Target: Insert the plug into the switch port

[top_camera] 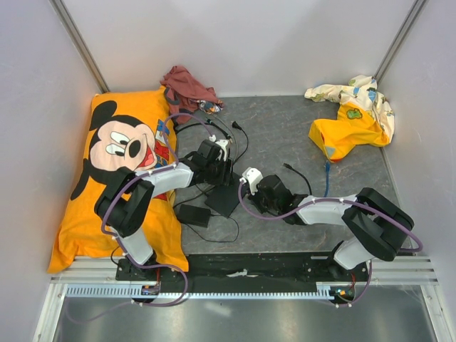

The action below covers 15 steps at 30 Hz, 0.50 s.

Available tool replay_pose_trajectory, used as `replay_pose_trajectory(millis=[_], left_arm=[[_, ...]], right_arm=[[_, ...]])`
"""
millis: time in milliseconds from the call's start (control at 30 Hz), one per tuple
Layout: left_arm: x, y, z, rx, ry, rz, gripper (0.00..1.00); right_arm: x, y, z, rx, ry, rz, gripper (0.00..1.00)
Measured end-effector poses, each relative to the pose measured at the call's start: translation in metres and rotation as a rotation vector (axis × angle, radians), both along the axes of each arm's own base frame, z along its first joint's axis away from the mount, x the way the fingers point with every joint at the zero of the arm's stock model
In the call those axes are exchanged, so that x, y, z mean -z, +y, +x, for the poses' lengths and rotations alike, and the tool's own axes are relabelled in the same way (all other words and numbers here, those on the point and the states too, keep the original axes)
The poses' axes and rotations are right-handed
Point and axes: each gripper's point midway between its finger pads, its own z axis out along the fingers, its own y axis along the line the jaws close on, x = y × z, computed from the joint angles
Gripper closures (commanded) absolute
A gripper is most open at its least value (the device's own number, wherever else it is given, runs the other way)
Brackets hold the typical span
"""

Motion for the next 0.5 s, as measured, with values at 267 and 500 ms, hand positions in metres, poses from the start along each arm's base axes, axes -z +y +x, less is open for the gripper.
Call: replay_pose_trajectory(millis=[267,500], left_arm=[[0.0017,0.001,-0.0015,0.004,0.006,0.007,0.39],[0.0022,0.0001,-0.0015,0.007,0.008,0.004,0.39]], right_arm=[[-0.0035,0.0022,0.0042,0.005,-0.006,-0.003,1.0],[0.0002,0.003,0.0048,0.0,0.001,-0.015,1.0]])
